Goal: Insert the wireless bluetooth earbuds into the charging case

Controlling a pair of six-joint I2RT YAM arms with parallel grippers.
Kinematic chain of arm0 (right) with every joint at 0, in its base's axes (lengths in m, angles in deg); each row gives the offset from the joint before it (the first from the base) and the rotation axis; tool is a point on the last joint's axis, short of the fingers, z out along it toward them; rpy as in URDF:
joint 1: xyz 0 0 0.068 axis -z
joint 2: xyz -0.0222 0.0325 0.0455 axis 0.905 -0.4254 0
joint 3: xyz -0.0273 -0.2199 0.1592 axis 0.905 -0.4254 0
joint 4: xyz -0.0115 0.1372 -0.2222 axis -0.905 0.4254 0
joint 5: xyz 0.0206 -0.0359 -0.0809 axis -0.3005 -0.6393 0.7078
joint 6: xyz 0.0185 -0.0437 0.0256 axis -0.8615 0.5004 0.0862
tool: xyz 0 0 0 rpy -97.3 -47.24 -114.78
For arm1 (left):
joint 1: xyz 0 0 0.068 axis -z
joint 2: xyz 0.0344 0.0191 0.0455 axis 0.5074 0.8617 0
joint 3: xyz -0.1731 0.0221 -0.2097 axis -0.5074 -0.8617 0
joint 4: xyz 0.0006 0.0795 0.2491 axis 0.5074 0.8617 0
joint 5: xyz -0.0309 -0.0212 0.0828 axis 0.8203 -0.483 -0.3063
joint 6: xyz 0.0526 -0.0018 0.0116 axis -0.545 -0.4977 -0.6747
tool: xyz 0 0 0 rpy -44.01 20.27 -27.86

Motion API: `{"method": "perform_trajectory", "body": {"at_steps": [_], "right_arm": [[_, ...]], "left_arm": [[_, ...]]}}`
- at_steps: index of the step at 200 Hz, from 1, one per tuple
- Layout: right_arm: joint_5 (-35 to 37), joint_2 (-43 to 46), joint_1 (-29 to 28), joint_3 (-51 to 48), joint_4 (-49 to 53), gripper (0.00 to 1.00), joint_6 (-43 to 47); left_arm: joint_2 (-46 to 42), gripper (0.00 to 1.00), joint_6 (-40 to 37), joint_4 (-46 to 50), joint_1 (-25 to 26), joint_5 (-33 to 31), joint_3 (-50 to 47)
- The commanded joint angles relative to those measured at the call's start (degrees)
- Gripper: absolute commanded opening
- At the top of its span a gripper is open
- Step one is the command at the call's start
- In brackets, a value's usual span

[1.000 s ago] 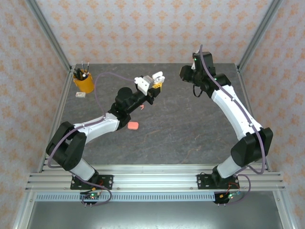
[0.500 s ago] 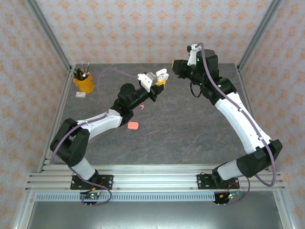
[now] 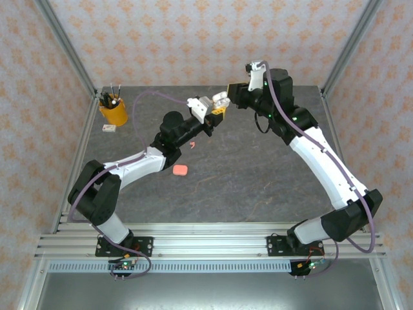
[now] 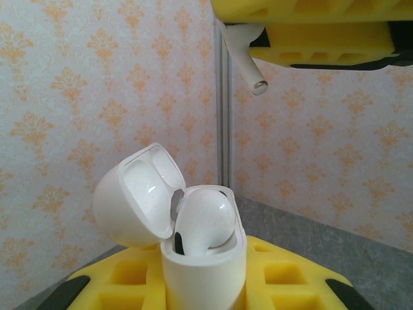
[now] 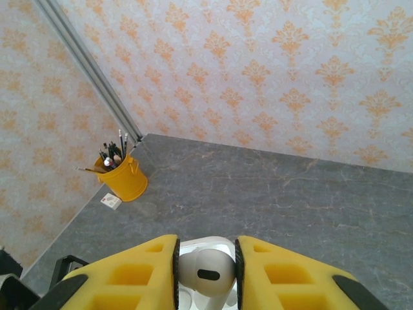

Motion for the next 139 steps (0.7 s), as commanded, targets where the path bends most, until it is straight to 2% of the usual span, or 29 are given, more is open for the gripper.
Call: {"method": "perform_trajectory", "body": {"at_steps": [1, 67, 139], "right_arm": [[0.9, 0.5, -1.4, -0.3, -2.2, 0.27, 3.4], [6.2, -0.9, -3.3, -0.8, -2.9, 0.26, 6.8], [6.7, -2.8, -3.3, -1.2, -3.0, 0.26, 7.2]], "left_arm": [[0.3, 0.0, 0.4, -0.2, 0.5, 0.8, 2.3], [0.1, 0.0, 0.4, -0.2, 0.6, 0.7, 2.2], [-0.3, 0.0, 0.3, -0.1, 0.6, 0.5, 1.9]]}}
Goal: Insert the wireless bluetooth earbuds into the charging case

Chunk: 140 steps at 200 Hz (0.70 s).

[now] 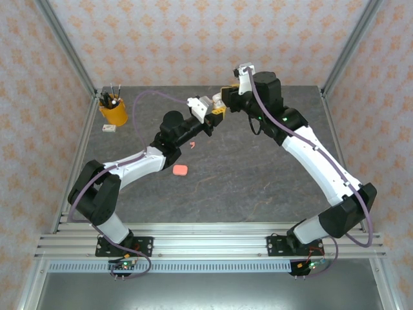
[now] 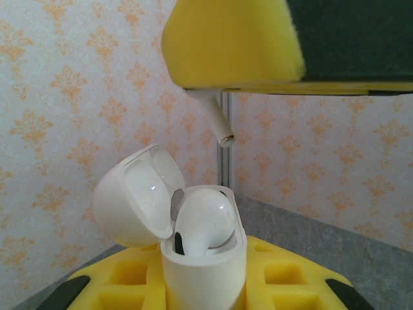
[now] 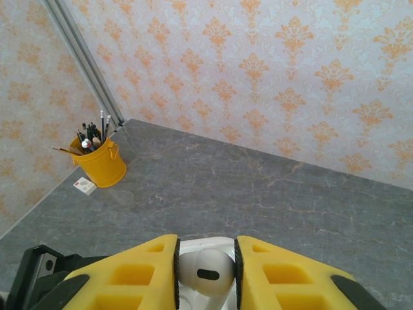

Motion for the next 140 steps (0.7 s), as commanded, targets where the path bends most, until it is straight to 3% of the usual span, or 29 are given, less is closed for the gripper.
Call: {"method": "perform_trajectory", "body": {"at_steps": [1, 140], "right_arm": [[1.6, -0.5, -0.2, -0.9, -2.1, 0.26, 1.1], [4.4, -3.4, -0.2, -1.4, -1.7, 0.25, 2.3]], "left_arm": [[-0.4, 0.0, 0.3, -0.7, 0.6, 0.5, 1.6], [-1.3, 0.0, 0.3, -0.8, 0.8, 0.5, 1.3]]}}
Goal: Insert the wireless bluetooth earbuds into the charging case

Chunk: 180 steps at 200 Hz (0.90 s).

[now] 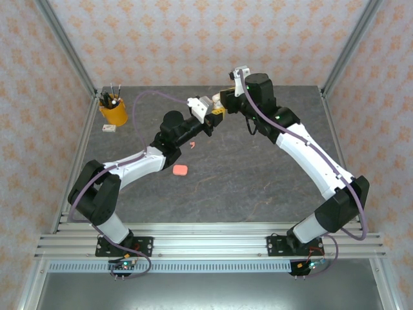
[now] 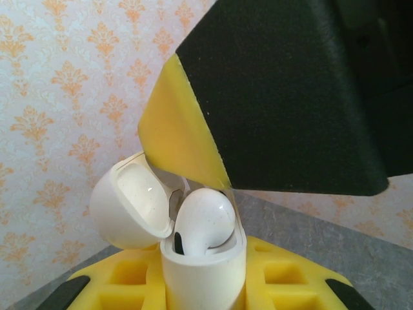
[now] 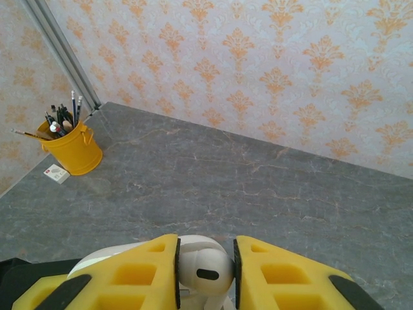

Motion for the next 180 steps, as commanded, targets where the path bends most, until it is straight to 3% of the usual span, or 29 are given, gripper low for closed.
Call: {"method": "perform_trajectory", "body": {"at_steps": [1, 180], "right_arm": [[1.7, -0.5, -0.2, -0.7, -1.2, 0.25, 1.0], [-3.0, 3.8, -0.2, -5.8, -1.9, 0.24, 1.3]], "left_arm": [[-1.2, 0.0, 0.3, -1.3, 0.8, 0.5, 1.3], [-0.8, 0.0, -0.1, -1.1, 0.8, 0.3, 2.0]]}}
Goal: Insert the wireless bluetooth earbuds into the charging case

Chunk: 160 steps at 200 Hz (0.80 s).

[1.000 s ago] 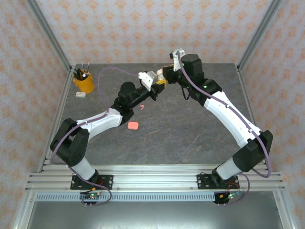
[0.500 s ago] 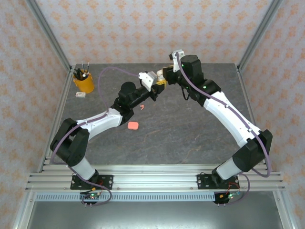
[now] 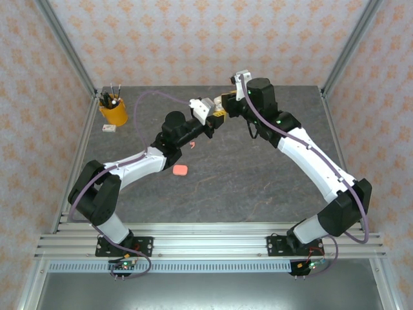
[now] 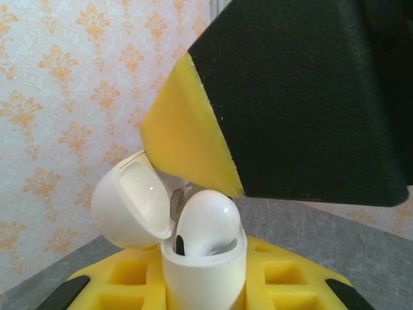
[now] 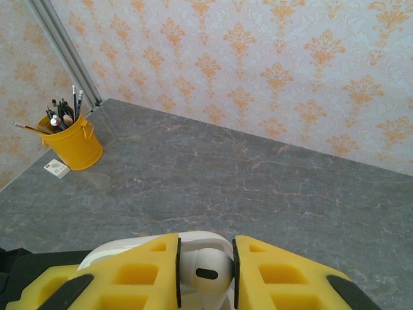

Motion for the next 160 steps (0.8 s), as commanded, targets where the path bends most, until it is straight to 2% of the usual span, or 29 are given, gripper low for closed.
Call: {"method": "perform_trajectory", "body": {"at_steps": [1, 49, 111, 160], "right_arm": [[-2.2, 1.4, -0.2, -1.0, 0.7, 0.24, 0.9], [-1.9, 1.8, -0.2, -2.4, 0.5, 0.22, 1.7], [3.5, 2.0, -0.2, -3.5, -1.7, 0.21, 3.5], [1.9, 1.3, -0.2, -2.5, -0.9, 0.22, 3.6]], "left_arm": [[-0.8, 0.0, 0.0, -3.3, 0.4, 0.1, 2.0], [-1.0, 0.0, -0.2, -3.3, 0.5, 0.0, 2.1], [-1.4, 0.0, -0.2, -3.2, 0.5, 0.4, 2.1], [-1.6, 0.0, -0.5, -3.1, 0.4, 0.3, 2.1]]}}
